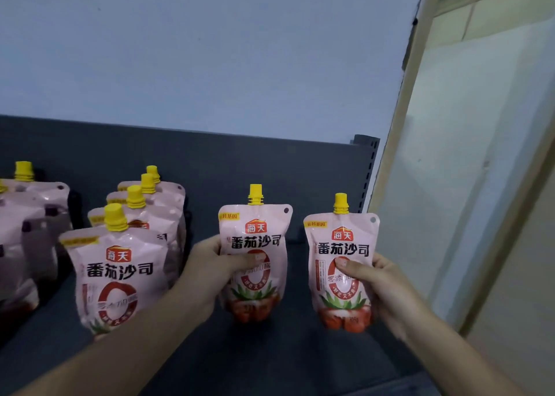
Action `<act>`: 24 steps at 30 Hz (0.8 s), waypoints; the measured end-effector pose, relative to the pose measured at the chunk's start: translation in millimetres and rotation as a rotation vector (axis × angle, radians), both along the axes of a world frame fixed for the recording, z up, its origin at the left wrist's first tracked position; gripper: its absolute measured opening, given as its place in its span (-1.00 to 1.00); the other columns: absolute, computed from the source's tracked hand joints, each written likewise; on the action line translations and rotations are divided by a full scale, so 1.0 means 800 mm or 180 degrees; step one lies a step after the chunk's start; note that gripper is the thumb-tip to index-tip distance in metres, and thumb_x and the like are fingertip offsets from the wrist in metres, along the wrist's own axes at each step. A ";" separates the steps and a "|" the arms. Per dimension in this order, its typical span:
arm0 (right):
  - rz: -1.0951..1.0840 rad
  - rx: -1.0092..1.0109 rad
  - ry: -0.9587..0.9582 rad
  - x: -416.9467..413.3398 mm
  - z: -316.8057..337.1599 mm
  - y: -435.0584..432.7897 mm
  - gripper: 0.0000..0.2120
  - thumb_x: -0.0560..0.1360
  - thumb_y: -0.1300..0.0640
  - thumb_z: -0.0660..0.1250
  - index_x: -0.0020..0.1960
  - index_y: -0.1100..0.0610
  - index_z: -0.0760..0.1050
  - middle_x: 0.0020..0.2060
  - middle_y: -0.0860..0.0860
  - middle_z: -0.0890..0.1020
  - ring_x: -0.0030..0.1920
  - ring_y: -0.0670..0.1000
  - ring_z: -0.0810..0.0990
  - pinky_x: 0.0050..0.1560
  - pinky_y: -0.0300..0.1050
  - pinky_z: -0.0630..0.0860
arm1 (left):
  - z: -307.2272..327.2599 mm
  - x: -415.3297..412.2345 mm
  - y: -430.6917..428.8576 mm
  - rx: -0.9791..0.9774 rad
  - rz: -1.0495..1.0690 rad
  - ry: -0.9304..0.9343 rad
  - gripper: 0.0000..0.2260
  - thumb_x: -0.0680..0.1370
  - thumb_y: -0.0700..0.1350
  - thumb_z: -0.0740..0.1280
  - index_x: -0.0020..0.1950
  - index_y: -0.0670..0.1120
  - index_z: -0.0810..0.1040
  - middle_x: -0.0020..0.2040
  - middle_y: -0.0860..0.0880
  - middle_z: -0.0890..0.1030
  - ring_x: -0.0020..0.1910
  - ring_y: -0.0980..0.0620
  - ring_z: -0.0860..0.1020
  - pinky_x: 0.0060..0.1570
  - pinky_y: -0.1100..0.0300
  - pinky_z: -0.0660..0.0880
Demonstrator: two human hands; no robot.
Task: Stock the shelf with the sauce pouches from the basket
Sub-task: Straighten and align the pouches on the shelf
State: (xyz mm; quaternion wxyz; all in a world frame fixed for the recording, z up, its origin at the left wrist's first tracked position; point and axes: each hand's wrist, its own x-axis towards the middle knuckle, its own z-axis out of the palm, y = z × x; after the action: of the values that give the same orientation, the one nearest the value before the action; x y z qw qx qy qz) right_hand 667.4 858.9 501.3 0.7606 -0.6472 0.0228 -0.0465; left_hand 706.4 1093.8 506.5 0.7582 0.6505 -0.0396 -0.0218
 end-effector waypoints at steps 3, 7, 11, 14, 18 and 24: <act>0.0114 -0.0066 0.0095 0.037 -0.005 -0.018 -0.62 0.22 0.29 0.44 0.04 0.28 0.56 -0.11 0.22 0.71 -0.20 0.17 0.71 -0.31 -0.06 0.64 | -0.006 0.027 -0.014 0.0105 0.0204 -0.0050 -0.76 0.33 -0.39 0.44 -0.16 -0.07 0.61 -0.32 0.08 0.71 -0.18 0.08 0.65 -0.24 0.18 0.51; 0.0328 -0.0142 0.0124 0.087 -0.007 -0.038 -0.69 0.28 0.32 0.43 0.02 0.24 0.57 -0.10 0.18 0.71 -0.12 0.15 0.71 -0.24 -0.06 0.64 | -0.013 0.060 -0.025 0.0261 0.0495 -0.0073 -0.77 0.31 -0.38 0.47 -0.17 -0.07 0.63 -0.30 0.05 0.71 -0.14 0.00 0.66 -0.15 0.09 0.56; 0.0517 -0.0299 0.0098 0.138 -0.012 -0.048 -0.75 0.34 0.35 0.41 0.00 0.20 0.58 -0.12 0.11 0.73 -0.12 0.08 0.71 -0.16 -0.05 0.60 | -0.017 0.083 -0.038 0.0227 0.0679 -0.0061 -0.78 0.33 -0.39 0.45 -0.14 -0.11 0.63 -0.24 -0.03 0.72 -0.17 -0.04 0.68 -0.20 0.12 0.57; 0.0540 -0.0234 0.0066 0.171 -0.022 -0.051 -0.71 0.31 0.32 0.43 0.03 0.21 0.58 -0.06 0.13 0.71 -0.04 0.13 0.69 -0.07 0.02 0.58 | -0.015 0.093 -0.047 0.0157 0.0694 -0.0064 -0.80 0.34 -0.40 0.44 -0.11 -0.16 0.62 -0.20 -0.08 0.71 -0.30 0.03 0.68 -0.40 0.25 0.56; 0.0628 -0.0287 -0.0080 0.194 -0.023 -0.054 -0.47 0.07 0.03 0.60 -0.01 0.14 0.59 -0.07 0.07 0.72 -0.04 0.06 0.69 -0.19 -0.12 0.61 | -0.014 0.101 -0.045 0.0306 0.0609 -0.0083 -0.80 0.37 -0.37 0.43 -0.07 -0.16 0.61 -0.23 -0.04 0.72 -0.26 0.03 0.68 -0.36 0.26 0.58; 0.0950 -0.1070 0.0088 0.190 -0.034 -0.072 -0.67 0.37 0.31 0.42 0.09 0.08 0.52 -0.05 -0.07 0.68 -0.02 -0.07 0.64 -0.22 -0.33 0.55 | -0.035 0.091 -0.040 0.1167 0.0626 -0.0123 -0.70 0.33 -0.35 0.48 -0.08 -0.01 0.56 -0.15 0.08 0.66 -0.17 0.13 0.63 -0.30 0.40 0.53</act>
State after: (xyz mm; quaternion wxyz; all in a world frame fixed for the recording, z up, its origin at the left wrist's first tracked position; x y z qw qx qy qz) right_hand 819.6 801.4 474.2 0.6401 -0.7616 -0.0708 0.0724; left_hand 779.4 1062.0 478.3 0.6247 0.7786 0.0142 0.0580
